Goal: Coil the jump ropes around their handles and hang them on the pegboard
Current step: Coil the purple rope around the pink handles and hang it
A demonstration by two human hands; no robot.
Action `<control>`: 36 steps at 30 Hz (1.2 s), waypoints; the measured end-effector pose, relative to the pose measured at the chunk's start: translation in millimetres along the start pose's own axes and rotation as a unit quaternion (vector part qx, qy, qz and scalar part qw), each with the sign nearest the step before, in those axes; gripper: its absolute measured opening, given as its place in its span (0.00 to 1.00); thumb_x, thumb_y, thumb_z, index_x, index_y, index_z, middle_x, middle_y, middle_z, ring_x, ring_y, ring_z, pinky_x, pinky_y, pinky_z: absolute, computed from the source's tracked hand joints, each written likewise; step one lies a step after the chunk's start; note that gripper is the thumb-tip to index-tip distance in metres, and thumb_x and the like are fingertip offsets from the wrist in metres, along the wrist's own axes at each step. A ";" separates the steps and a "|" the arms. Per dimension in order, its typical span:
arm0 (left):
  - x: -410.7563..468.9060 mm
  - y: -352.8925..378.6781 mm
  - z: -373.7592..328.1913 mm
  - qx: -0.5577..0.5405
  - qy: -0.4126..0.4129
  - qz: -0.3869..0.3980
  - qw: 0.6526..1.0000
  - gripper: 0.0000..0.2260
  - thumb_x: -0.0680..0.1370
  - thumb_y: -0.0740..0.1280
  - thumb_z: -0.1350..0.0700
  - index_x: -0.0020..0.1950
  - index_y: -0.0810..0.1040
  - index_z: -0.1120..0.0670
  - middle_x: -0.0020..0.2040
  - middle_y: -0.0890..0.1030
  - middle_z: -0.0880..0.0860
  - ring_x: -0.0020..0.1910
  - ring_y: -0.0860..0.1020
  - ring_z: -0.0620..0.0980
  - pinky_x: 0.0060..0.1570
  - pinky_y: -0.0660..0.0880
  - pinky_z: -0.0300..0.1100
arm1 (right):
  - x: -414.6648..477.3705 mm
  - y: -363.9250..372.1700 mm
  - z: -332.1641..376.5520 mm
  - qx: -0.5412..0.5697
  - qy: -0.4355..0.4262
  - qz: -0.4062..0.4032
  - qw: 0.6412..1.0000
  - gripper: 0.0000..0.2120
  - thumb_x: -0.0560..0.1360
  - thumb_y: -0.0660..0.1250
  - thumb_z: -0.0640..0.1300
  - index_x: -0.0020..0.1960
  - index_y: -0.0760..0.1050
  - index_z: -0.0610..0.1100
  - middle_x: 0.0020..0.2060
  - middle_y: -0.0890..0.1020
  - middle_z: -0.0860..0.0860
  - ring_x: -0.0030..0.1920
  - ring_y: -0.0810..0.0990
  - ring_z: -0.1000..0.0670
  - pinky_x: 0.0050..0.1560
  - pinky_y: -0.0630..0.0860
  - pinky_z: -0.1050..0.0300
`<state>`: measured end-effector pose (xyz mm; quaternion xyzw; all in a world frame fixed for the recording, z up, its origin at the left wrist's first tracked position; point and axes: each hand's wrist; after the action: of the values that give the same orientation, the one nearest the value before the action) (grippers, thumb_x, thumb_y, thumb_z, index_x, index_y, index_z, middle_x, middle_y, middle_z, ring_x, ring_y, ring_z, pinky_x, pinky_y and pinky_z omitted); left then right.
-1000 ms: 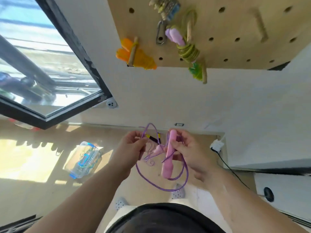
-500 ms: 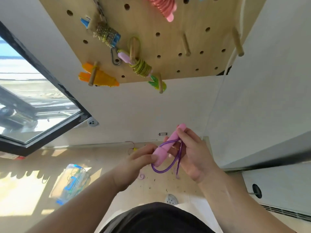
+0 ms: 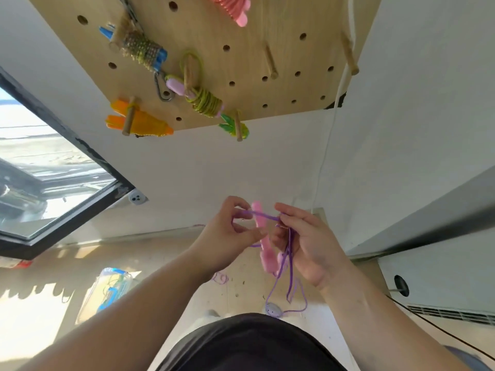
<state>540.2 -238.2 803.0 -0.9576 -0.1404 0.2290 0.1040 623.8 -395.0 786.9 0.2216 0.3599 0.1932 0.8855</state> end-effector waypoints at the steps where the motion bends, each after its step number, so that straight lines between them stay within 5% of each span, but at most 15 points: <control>1: 0.7 2.9 3.3 0.039 0.008 -0.009 0.999 0.19 0.75 0.76 0.51 0.60 0.71 0.41 0.59 0.77 0.42 0.53 0.80 0.42 0.52 0.78 0.45 | -2.0 1.5 1.2 -0.002 -0.001 0.003 1.000 0.12 0.82 0.61 0.32 0.61 0.79 0.37 0.34 0.80 0.43 0.31 0.79 0.45 0.31 0.78 0.53; 3: 4.6 6.6 7.0 0.115 0.055 -0.063 0.990 0.12 0.76 0.75 0.52 0.53 0.74 0.42 0.56 0.77 0.40 0.55 0.77 0.41 0.53 0.74 0.42 | -5.9 4.3 4.5 -0.035 -0.010 0.014 0.999 0.12 0.83 0.59 0.32 0.61 0.78 0.38 0.37 0.81 0.42 0.32 0.79 0.42 0.34 0.76 0.50; 7: 11.7 1.2 9.0 0.122 0.068 -0.100 0.985 0.14 0.78 0.70 0.57 0.38 0.67 0.50 0.29 0.71 0.46 0.30 0.70 0.49 0.33 0.67 0.43 | -6.6 -2.5 12.0 -0.212 -0.043 0.012 0.976 0.13 0.83 0.58 0.34 0.60 0.78 0.44 0.40 0.82 0.42 0.29 0.77 0.47 0.32 0.76 0.52; 11: 15.5 -25.9 5.4 0.198 0.070 -0.184 0.960 0.14 0.74 0.68 0.62 0.35 0.65 0.51 0.26 0.67 0.46 0.26 0.64 0.47 0.30 0.64 0.42 | 5.9 -26.4 21.2 -0.407 -0.096 -0.040 0.908 0.09 0.80 0.66 0.37 0.55 0.81 0.47 0.32 0.79 0.54 0.27 0.73 0.56 0.32 0.70 0.61; 14: 19.1 -56.9 12.1 0.223 0.048 -0.259 0.939 0.11 0.75 0.70 0.60 0.36 0.69 0.53 0.28 0.71 0.50 0.30 0.68 0.54 0.33 0.66 0.45 | 10.9 -48.3 28.3 -0.482 -0.146 -0.076 0.861 0.12 0.78 0.70 0.41 0.59 0.80 0.53 0.36 0.81 0.49 0.33 0.79 0.56 0.40 0.75 0.62; 17: 26.9 -79.2 18.8 0.032 -0.041 -0.308 0.950 0.11 0.79 0.69 0.56 0.40 0.71 0.56 0.30 0.70 0.54 0.31 0.68 0.54 0.32 0.66 0.43 | 14.0 -62.2 28.8 -0.578 -0.172 -0.083 0.794 0.13 0.77 0.70 0.44 0.59 0.78 0.56 0.39 0.81 0.47 0.40 0.80 0.48 0.46 0.74 0.55; 19: 35.0 -87.2 24.2 -0.154 -0.145 -0.306 0.928 0.09 0.82 0.66 0.53 0.44 0.72 0.55 0.29 0.68 0.51 0.28 0.67 0.51 0.30 0.66 0.42 | 15.9 -63.2 26.4 -0.667 -0.189 -0.077 0.717 0.05 0.78 0.68 0.46 0.51 0.79 0.55 0.37 0.80 0.56 0.40 0.78 0.52 0.43 0.70 0.58; 21: 41.3 -89.9 34.5 -0.245 -0.195 -0.263 0.912 0.06 0.83 0.63 0.55 0.48 0.73 0.55 0.29 0.71 0.51 0.28 0.72 0.50 0.34 0.72 0.44 | 18.6 -63.0 25.0 -0.709 -0.186 -0.069 0.677 0.09 0.80 0.67 0.47 0.42 0.79 0.47 0.30 0.75 0.55 0.35 0.74 0.50 0.37 0.67 0.55; 22: 43.7 -88.4 41.0 -0.239 -0.204 -0.237 0.919 0.04 0.83 0.63 0.57 0.52 0.75 0.56 0.34 0.76 0.54 0.33 0.77 0.53 0.40 0.76 0.48 | 20.5 -64.5 25.1 -0.700 -0.174 -0.062 0.690 0.12 0.80 0.66 0.47 0.41 0.80 0.43 0.27 0.72 0.53 0.32 0.71 0.49 0.35 0.66 0.54; 25: 42.7 -73.2 53.6 -0.187 -0.218 -0.174 0.942 0.11 0.83 0.66 0.56 0.64 0.77 0.57 0.57 0.79 0.59 0.57 0.79 0.60 0.61 0.73 0.56 | 18.9 -58.4 29.9 -0.530 -0.099 -0.046 0.841 0.10 0.81 0.66 0.44 0.46 0.82 0.40 0.25 0.66 0.53 0.27 0.63 0.52 0.32 0.62 0.56; 28: 33.1 -41.9 49.2 -0.150 -0.210 -0.101 0.961 0.15 0.81 0.68 0.50 0.63 0.78 0.57 0.59 0.82 0.60 0.58 0.80 0.57 0.57 0.74 0.53 | 17.6 -40.1 27.7 -0.313 -0.002 -0.030 0.949 0.08 0.82 0.62 0.37 0.57 0.79 0.37 0.27 0.65 0.52 0.28 0.62 0.52 0.30 0.66 0.58; 32: 16.9 9.4 39.7 -0.042 -0.100 0.088 0.990 0.25 0.71 0.72 0.40 0.64 0.80 0.49 0.61 0.82 0.48 0.62 0.79 0.46 0.64 0.74 0.47 | 19.4 -19.5 23.7 -0.116 0.075 -0.020 0.990 0.10 0.83 0.58 0.35 0.61 0.75 0.37 0.29 0.68 0.50 0.26 0.64 0.54 0.26 0.67 0.61; 36: 18.3 47.0 35.2 0.063 -0.017 0.199 0.978 0.38 0.64 0.78 0.38 0.72 0.72 0.41 0.68 0.75 0.40 0.70 0.71 0.39 0.68 0.68 0.42 | 16.1 -4.3 24.6 0.004 0.098 0.016 0.995 0.08 0.83 0.56 0.35 0.50 0.72 0.42 0.31 0.67 0.48 0.26 0.65 0.54 0.24 0.70 0.61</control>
<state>549.8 -271.8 752.3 -0.9537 0.0664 0.2702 0.1141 653.1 -396.7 791.5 0.2113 0.4420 0.2264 0.8419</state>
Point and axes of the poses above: each hand's wrist, its own x-axis towards the middle knuckle, its own y-axis out of the palm, z = x × y
